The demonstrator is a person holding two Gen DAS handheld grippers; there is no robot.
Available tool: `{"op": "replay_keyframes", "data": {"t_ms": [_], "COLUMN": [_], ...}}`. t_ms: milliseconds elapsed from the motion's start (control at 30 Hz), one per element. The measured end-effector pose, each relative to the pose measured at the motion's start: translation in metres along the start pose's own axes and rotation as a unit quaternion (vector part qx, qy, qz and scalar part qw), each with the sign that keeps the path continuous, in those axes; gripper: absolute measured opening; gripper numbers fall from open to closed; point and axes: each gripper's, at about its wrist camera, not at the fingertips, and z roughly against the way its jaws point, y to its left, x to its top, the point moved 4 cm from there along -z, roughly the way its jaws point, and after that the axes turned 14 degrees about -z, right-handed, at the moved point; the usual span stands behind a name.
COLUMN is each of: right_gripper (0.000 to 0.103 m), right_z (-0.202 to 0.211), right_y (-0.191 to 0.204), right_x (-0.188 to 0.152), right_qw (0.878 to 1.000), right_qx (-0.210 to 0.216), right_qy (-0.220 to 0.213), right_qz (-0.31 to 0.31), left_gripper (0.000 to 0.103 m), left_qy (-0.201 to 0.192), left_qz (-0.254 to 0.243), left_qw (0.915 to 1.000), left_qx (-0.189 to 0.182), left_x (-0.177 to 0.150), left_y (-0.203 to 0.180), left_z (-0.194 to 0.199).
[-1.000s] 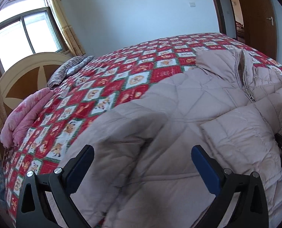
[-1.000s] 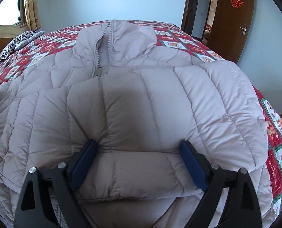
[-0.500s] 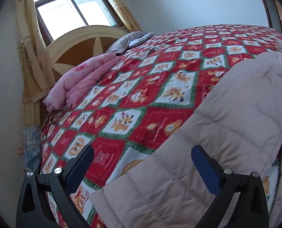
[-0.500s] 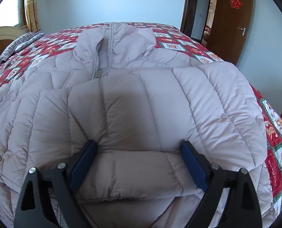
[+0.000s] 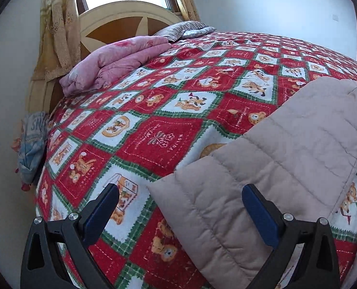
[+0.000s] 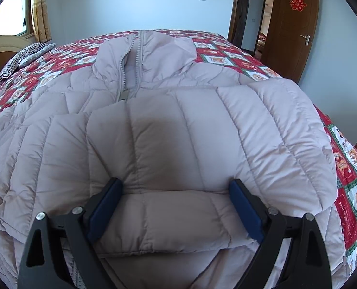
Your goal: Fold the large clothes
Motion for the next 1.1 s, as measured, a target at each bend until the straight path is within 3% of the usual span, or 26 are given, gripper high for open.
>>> {"op": "replay_keyframes", "data": {"t_ms": [67, 167, 267, 333, 433, 467, 700, 900, 1100], "right_gripper": [0.094, 0.094, 0.094, 0.094, 0.094, 0.094, 0.095, 0.095, 0.096], "right_z": [0.001, 0.001, 0.002, 0.002, 0.002, 0.001, 0.001, 0.005, 0.037], "right_y": [0.000, 0.000, 0.000, 0.000, 0.000, 0.000, -0.001, 0.000, -0.013], "right_x": [0.000, 0.001, 0.001, 0.001, 0.001, 0.001, 0.001, 0.004, 0.009], "right_qw": [1.000, 1.000, 1.000, 1.000, 1.000, 1.000, 1.000, 1.000, 0.998], "right_qx": [0.000, 0.002, 0.002, 0.002, 0.003, 0.003, 0.003, 0.004, 0.021], "right_qy": [-0.001, -0.002, -0.002, -0.002, -0.002, -0.002, -0.002, 0.019, 0.012], "right_qz": [-0.001, -0.003, -0.004, -0.004, -0.004, -0.004, -0.003, 0.014, 0.053], "left_gripper": [0.102, 0.100, 0.073, 0.045, 0.021, 0.017, 0.014, 0.011, 0.010], "left_qy": [0.006, 0.010, 0.004, -0.007, -0.020, -0.024, -0.078, -0.097, -0.172], "left_qz": [0.009, 0.010, 0.009, 0.003, 0.000, -0.001, 0.041, 0.027, -0.020], "left_qw": [0.9997, 0.9996, 0.9996, 0.9997, 0.9991, 0.9990, 0.9955, 0.9949, 0.9847], "left_qx": [-0.021, -0.025, -0.028, -0.023, -0.036, -0.038, -0.035, -0.012, -0.017], "left_x": [0.000, -0.001, -0.001, 0.001, 0.004, 0.006, 0.030, 0.075, 0.137], "left_y": [-0.003, -0.009, -0.012, -0.013, -0.011, -0.010, 0.024, 0.040, 0.022], "left_z": [-0.003, -0.009, -0.009, -0.006, -0.002, 0.000, 0.027, 0.033, 0.086]}}
